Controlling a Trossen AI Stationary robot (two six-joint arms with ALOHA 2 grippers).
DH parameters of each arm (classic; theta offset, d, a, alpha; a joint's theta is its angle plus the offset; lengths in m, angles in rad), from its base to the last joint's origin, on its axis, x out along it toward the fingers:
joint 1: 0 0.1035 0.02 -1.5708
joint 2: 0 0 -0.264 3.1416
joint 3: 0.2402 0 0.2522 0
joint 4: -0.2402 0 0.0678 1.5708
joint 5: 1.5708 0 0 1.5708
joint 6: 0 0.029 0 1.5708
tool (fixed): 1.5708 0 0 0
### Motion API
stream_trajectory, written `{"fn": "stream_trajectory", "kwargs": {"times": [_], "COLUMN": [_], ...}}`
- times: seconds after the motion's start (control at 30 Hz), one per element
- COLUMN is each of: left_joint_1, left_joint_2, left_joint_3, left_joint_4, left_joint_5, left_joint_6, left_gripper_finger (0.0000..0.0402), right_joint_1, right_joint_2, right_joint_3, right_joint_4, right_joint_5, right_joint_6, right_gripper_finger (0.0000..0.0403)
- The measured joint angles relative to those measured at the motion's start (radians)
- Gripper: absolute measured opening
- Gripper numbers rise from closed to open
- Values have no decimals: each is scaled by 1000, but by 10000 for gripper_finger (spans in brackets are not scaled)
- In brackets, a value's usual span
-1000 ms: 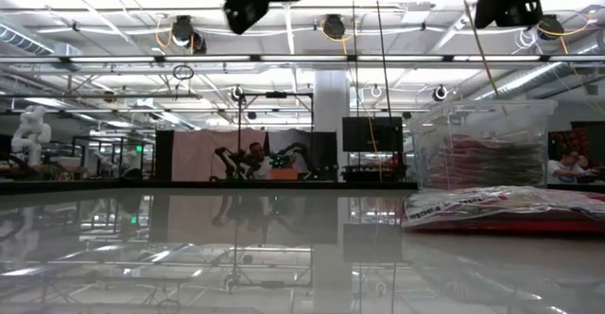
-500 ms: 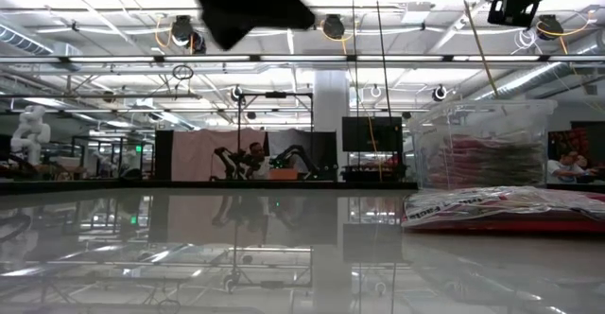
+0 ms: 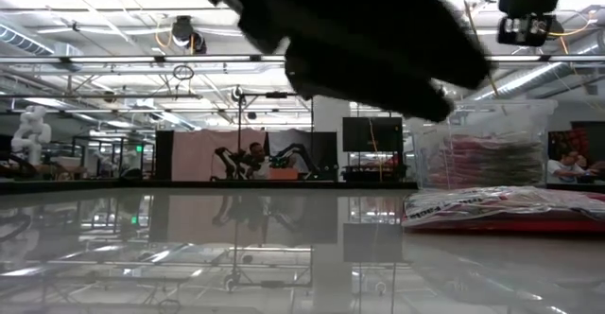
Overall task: Sort popcorn bags into baskets
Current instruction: Put the red popcorn bag into the transparent container
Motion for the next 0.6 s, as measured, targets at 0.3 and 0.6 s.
{"fn": "stream_trajectory", "kwargs": {"times": [0.3,0.6], "left_joint_1": [12,-6], "left_joint_2": [16,37], "left_joint_3": [-7,-9], "left_joint_4": [-14,-9], "left_joint_5": [-28,-6], "left_joint_6": [65,99], "left_gripper_finger": [259,291], "right_joint_1": [81,97], "right_joint_2": [47,152], "right_joint_3": [-98,-98], "right_joint_4": [325,475], "right_joint_5": [90,104], "right_joint_6": [220,226], "right_gripper_finger": [4,4]}}
